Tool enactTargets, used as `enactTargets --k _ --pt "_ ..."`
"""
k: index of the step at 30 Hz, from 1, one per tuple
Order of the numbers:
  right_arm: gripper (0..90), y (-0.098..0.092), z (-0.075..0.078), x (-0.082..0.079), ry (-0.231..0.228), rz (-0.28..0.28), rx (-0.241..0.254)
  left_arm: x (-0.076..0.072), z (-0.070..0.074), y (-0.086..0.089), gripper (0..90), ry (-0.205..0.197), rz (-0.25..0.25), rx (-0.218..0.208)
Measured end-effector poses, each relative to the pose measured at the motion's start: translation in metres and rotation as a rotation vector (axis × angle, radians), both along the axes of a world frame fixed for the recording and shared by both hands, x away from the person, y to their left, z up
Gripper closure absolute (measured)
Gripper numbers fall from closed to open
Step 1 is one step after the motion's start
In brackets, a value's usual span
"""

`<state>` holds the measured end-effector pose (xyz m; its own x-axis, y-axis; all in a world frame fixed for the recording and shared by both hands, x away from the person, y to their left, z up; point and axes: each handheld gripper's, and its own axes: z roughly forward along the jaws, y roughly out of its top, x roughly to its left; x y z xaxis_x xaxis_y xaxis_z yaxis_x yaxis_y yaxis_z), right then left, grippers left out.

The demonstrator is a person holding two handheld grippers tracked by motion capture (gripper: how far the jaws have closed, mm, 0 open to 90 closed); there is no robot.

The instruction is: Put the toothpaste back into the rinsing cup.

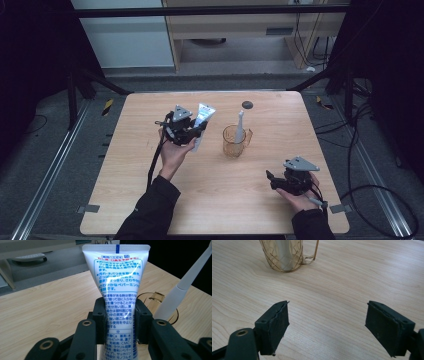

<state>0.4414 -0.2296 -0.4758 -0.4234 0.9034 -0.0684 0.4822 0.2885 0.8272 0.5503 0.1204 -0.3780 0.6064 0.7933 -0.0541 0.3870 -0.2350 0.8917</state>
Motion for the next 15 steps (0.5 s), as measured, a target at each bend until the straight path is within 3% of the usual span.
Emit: enactTargets --k 6,15 --pt "18.8 0.0 -0.001 0.001 -0.002 0.003 -0.002 0.006 0.003 -0.011 68.0 -0.018 0.002 -0.015" --pt "18.9 -0.002 -0.001 0.001 -0.008 0.002 0.002 0.009 0.008 -0.031 68.0 -0.076 -0.01 -0.036"
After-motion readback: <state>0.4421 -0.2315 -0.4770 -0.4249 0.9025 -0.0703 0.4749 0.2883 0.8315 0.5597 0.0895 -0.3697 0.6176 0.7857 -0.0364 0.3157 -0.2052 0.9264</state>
